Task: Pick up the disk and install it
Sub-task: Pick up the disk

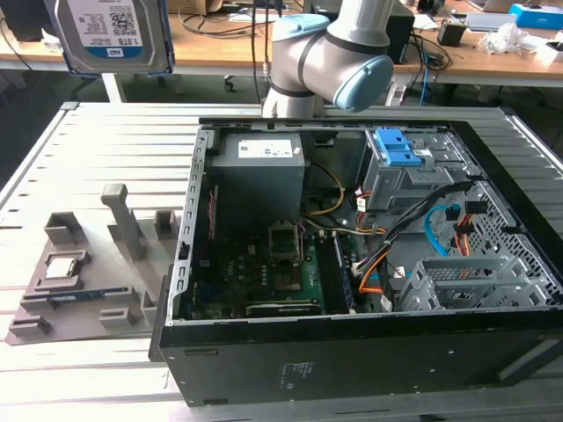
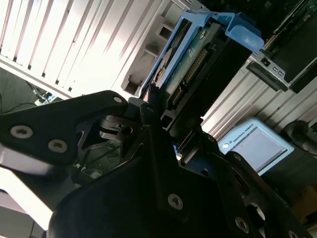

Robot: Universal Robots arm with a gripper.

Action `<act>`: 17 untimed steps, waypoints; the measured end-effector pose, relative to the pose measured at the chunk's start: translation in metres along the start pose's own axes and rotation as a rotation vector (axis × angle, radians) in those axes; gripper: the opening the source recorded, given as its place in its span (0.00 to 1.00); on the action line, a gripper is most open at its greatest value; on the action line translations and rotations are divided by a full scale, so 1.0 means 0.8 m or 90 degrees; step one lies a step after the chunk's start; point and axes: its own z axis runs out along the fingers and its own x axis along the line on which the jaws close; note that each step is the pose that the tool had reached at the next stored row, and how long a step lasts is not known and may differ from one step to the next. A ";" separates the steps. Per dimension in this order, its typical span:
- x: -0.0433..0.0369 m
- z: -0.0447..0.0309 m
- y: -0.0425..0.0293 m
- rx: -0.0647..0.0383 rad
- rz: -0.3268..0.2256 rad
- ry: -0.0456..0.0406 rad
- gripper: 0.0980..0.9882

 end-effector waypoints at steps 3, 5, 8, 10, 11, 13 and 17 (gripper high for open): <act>0.001 -0.0002 -0.0173 0.000 0.000 0.0000 0.30; 0.002 -0.0003 -0.0250 0.000 0.000 0.0001 0.30; 0.002 -0.0003 -0.0381 0.000 0.000 0.0000 0.30; 0.003 -0.0004 -0.0482 0.000 0.000 0.0000 0.30; 0.003 -0.0005 -0.0546 -0.001 0.000 0.0000 0.30; 0.004 -0.0006 -0.0637 -0.001 0.000 0.0000 0.30; 0.005 -0.0008 -0.0887 -0.001 0.000 0.0000 0.30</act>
